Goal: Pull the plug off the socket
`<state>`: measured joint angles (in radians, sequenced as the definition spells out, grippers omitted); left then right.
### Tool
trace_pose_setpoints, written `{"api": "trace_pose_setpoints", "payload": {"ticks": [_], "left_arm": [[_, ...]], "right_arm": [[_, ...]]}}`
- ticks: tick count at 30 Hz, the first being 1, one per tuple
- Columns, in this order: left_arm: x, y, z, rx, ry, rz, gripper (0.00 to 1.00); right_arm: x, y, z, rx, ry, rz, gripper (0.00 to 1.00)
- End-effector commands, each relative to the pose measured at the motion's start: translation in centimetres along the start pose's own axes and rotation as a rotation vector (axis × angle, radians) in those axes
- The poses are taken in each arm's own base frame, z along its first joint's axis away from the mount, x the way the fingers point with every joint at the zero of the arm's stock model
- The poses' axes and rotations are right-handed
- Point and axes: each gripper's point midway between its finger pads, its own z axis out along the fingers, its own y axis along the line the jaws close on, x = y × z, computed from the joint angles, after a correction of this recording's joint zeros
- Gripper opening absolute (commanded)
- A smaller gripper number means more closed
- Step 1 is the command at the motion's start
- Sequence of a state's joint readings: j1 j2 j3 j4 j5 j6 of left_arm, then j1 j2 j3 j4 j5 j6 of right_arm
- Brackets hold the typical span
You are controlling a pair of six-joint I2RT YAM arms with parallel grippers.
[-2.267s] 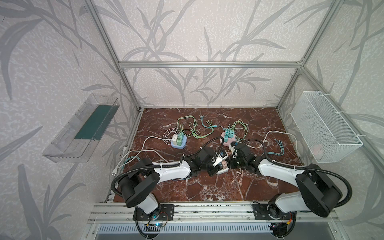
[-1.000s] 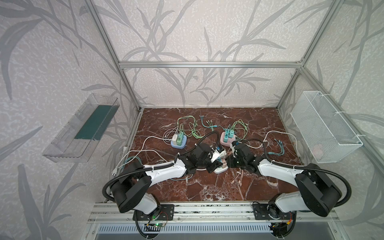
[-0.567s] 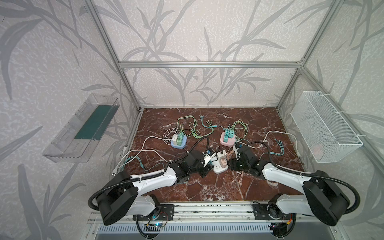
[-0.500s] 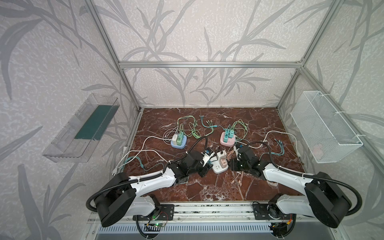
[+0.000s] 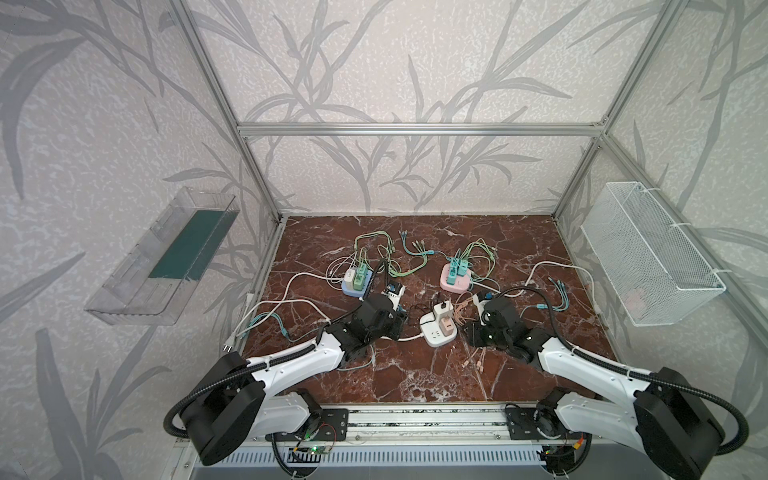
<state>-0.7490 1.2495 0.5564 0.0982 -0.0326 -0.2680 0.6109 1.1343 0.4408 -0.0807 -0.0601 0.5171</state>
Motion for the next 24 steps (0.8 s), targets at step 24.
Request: {"api": "trace_pose_setpoints", "payload": {"ticks": [24], "left_arm": [[4.0,3.5,-0.6,-0.196,0.355,-0.065,0.24]], "right_arm": [[0.8,0.6,-2.3,0.048,-0.064,-0.139,0.47]]}}
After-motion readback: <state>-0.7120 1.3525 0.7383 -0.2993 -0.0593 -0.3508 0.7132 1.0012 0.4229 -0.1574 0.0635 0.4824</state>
